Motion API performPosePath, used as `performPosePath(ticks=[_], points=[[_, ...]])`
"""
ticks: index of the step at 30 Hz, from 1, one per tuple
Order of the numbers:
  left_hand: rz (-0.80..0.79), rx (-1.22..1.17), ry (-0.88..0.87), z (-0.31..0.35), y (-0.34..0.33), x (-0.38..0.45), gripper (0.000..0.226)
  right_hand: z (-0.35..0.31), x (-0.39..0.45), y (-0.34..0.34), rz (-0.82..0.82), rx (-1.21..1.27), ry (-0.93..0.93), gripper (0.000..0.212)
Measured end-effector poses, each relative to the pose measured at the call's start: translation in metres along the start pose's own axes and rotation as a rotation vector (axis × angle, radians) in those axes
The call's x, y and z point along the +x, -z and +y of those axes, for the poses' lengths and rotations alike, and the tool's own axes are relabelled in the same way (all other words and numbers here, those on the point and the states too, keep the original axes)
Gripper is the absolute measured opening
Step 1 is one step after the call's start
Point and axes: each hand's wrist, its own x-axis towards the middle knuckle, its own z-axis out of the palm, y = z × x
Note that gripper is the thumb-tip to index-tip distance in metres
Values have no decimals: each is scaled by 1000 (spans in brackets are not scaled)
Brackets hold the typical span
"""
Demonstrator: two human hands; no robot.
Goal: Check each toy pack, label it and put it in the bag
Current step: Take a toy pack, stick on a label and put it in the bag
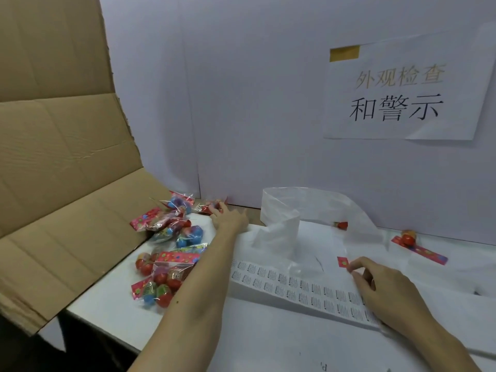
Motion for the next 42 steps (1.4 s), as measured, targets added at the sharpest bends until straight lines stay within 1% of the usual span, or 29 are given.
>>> performPosePath(ticks=[2, 6, 8, 10, 12, 14, 17, 20, 21, 23, 26, 30, 32, 35, 37, 38, 40, 42], points=[[23, 35, -8, 2, -4, 1, 66, 0, 1, 0, 3, -7, -3, 12], [67, 106, -45, 6, 5, -3, 47, 0, 1, -1, 15, -5, -5, 12], [99, 42, -48, 11, 18, -9, 41, -1, -1, 0, 19, 2, -6, 12], [174, -87, -66, 19, 31, -20, 35, -3, -2, 2, 22, 10, -2, 12], [286, -225, -126, 29, 40, -36, 29, -5, -4, 4, 18, 3, 1, 12], [432, -348, -224, 39, 43, -58, 25, -7, -5, 6, 9, -8, 1, 12], [689, -584, -431, 54, 33, -98, 23, -8, -7, 7, 11, 4, 3, 13], [968, -800, -669, 70, 10, -137, 34, -7, -7, 7, 22, 10, 5, 14], [1029, -847, -732, 76, 1, -148, 37, -7, -6, 6, 22, 12, 3, 14], [1057, -918, -828, 86, -15, -163, 44, -5, -5, 4, 11, 7, -9, 14], [974, -1004, -900, 95, -31, -177, 54, -1, -4, 0, 5, 64, -41, 18], [826, -1168, -866, 97, -40, -186, 59, 2, -1, -1, 79, 355, -116, 35], [684, -1258, -842, 97, -44, -190, 58, 2, 0, 0, 92, 501, -140, 43], [419, -1355, -867, 100, -44, -193, 52, -2, 1, 5, 81, 876, -213, 63], [278, -1410, -843, 100, -43, -195, 53, -4, 1, 11, 96, 1018, -191, 72], [205, -1434, -836, 99, -42, -195, 57, -4, 1, 14, 114, 1102, -172, 74], [46, -1469, -836, 97, -43, -194, 72, -2, -1, 17, 151, 1243, -160, 70], [-98, -1478, -777, 95, -45, -192, 86, -1, -1, 18, 199, 1200, -120, 52]])
